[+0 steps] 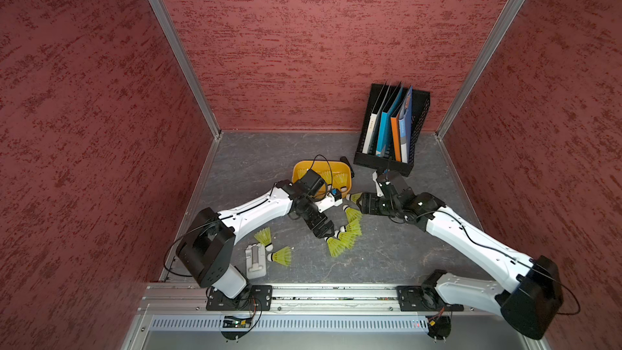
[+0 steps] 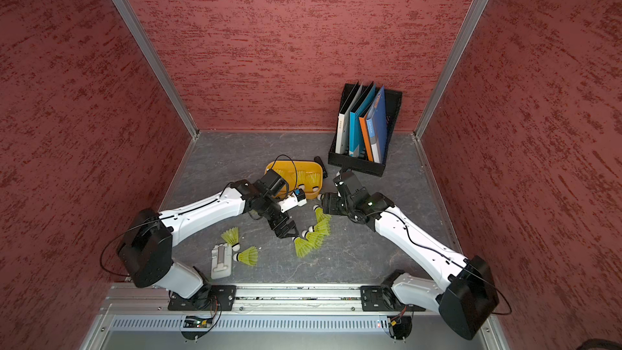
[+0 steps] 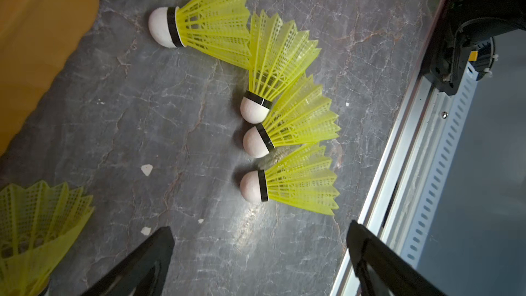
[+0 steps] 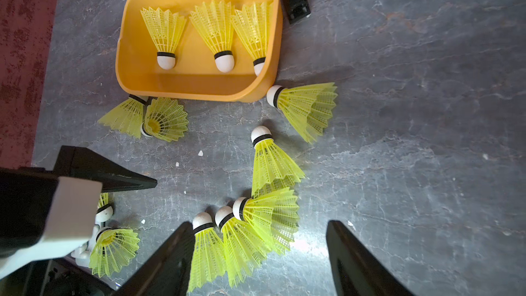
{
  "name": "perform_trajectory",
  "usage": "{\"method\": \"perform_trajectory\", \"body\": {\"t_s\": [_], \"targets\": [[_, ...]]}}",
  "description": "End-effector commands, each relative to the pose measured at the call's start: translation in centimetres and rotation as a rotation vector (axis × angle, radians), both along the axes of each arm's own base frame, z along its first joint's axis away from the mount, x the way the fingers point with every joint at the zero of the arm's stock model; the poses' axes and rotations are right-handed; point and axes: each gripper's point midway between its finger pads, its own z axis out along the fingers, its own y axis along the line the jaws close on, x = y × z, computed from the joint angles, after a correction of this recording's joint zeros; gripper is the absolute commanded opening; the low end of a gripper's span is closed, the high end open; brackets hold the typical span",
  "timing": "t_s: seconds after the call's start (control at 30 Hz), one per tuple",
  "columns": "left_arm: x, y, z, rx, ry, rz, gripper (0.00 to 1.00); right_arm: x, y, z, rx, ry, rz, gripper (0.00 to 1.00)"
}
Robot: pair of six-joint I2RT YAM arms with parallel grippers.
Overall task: Put the shuttlecocks into the storage box
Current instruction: Pick up the shuttlecock at the center of the board.
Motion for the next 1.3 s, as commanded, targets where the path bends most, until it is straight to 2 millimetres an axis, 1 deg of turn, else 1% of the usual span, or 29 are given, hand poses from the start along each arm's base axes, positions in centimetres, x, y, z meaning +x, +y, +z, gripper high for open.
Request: {"method": "perform_trajectory", "body": {"t_s": [0.0,0.13,0.23,0.3,0.47,0.57,0.63,0.7,0.73,0.77,0.83,0.87,0.9,1.0,1.1,1.27], "targets": [[2.4,-2.0,0.8,-0.041,-0.119,-0.023,0.98,-0.6,-0.7,-0.2,0.029,0.030,-0.042,0.75],[3.0,-2.7,-0.7,0.000,-0.164,-0.064,0.95,-1.2,-1.6,-0.5,0.021,0.059,-0.074,0.74],[3.6,-3.0,-1.5,0.030,-0.207,-0.083,0.92,-1.4,-2.2,-0.2,0.022,0.056,-0.091,0.74],[4.0,-3.5,-1.8,0.029,-0.224,-0.084,0.88,-1.5,-2.4,0.0,0.026,0.054,-0.104,0.74],[4.1,-4.6,-2.5,0.030,-0.256,-0.126,0.78,-1.8,-3.0,0.4,0.026,0.050,-0.124,0.73],[4.5,-5.1,-2.6,0.020,-0.266,-0.126,0.70,-1.9,-2.6,0.5,0.053,0.055,-0.109,0.72],[4.4,-5.7,-2.6,0.007,-0.262,-0.136,0.66,-2.2,-1.7,0.6,0.102,0.075,-0.079,0.72],[4.1,-6.3,-2.8,0.000,-0.276,-0.156,0.66,-2.9,-0.6,0.6,0.178,0.115,-0.047,0.73],[3.9,-6.6,-2.8,-0.006,-0.283,-0.167,0.66,-3.2,-0.4,0.6,0.202,0.137,-0.046,0.74],[3.7,-6.8,-2.8,-0.013,-0.290,-0.174,0.66,-3.7,-0.5,0.5,0.226,0.164,-0.056,0.76],[3.6,-7.0,-2.9,-0.024,-0.300,-0.179,0.65,-4.5,-1.2,0.2,0.241,0.206,-0.093,0.81],[3.5,-7.1,-3.0,-0.026,-0.300,-0.180,0.65,-5.0,-1.7,0.0,0.244,0.232,-0.116,0.93],[3.4,-7.2,-3.1,-0.029,-0.300,-0.182,0.65,-5.4,-2.1,-0.2,0.258,0.252,-0.133,0.98],[3.3,-7.6,-3.3,-0.039,-0.300,-0.192,0.65,-6.2,-2.7,-0.8,0.287,0.297,-0.162,0.98],[3.3,-7.9,-3.5,-0.037,-0.309,-0.208,0.65,-6.8,-2.7,-1.4,0.313,0.329,-0.170,0.98],[3.2,-7.8,-4.2,-0.026,-0.309,-0.219,0.65,-8.0,-3.0,-1.9,0.332,0.367,-0.192,0.98]]}}
